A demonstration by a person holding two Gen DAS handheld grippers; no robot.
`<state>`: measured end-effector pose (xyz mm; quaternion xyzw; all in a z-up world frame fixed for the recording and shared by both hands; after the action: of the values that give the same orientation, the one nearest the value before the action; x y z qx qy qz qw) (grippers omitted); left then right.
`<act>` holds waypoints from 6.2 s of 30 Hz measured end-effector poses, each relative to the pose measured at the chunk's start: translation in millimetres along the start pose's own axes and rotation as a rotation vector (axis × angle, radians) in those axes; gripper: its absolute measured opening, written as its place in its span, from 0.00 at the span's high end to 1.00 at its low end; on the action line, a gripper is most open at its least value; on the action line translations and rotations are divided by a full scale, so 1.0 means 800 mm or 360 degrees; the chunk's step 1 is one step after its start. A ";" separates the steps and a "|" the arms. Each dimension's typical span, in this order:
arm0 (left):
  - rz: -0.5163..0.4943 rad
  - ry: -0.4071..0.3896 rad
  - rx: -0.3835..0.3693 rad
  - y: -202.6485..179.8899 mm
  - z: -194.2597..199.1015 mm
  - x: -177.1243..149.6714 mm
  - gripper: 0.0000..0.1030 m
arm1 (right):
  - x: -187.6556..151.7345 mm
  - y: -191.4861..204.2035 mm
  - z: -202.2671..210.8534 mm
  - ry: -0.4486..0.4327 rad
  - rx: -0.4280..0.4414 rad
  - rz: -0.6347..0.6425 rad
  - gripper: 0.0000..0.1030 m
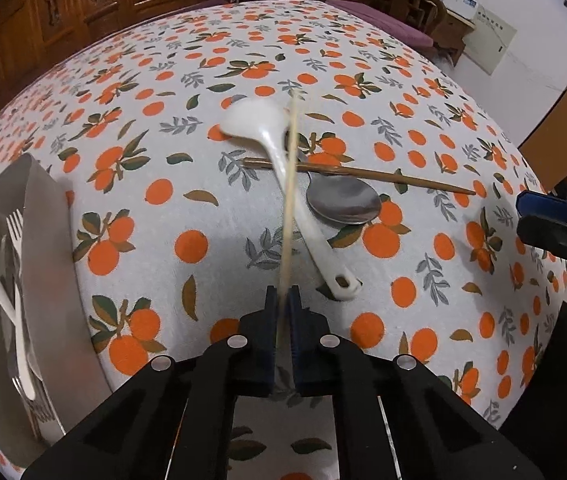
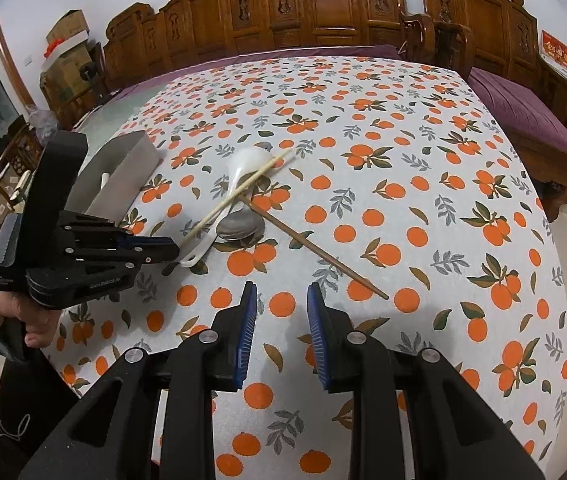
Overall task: Organize utensils
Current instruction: 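Lift the bamboo chopstick with the left tool while the right tool grasps the white plastic spoon, then carry the chopstick over the tray with the left tool while the right tool carries the white spoon, then release the chopstick into the tray with the left tool while the right tool lowers the spoon, then open the right tool to drop the white spoon into the tray, then move both open tools back toward the remaining utensils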
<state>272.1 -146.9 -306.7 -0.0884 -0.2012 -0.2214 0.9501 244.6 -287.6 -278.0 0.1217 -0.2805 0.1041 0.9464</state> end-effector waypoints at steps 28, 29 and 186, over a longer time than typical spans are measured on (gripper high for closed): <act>0.0120 -0.0370 -0.0017 0.016 0.168 -0.023 0.96 | 0.046 0.075 -0.027 -0.0020 0.0056 0.0067 0.73; 0.0122 -0.0372 -0.0021 0.018 0.170 -0.024 0.96 | 0.050 0.077 -0.034 -0.0010 0.0048 0.0071 0.73; 0.0517 -0.0418 0.0274 0.163 0.202 -0.042 0.09 | 0.077 0.119 -0.012 -0.0053 0.0091 0.0365 0.72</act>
<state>248.7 23.5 -185.0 -0.0663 -0.3245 -0.0339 0.9429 274.5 -186.5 -235.2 0.1174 -0.3050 0.2175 0.9197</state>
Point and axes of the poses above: each gripper's, at about its wrist camera, not at the fingertips, and z roughly against the way its jaws point, y to its left, x to its top, the point moved 8 cm from there along -z, roughly the way its jaws point
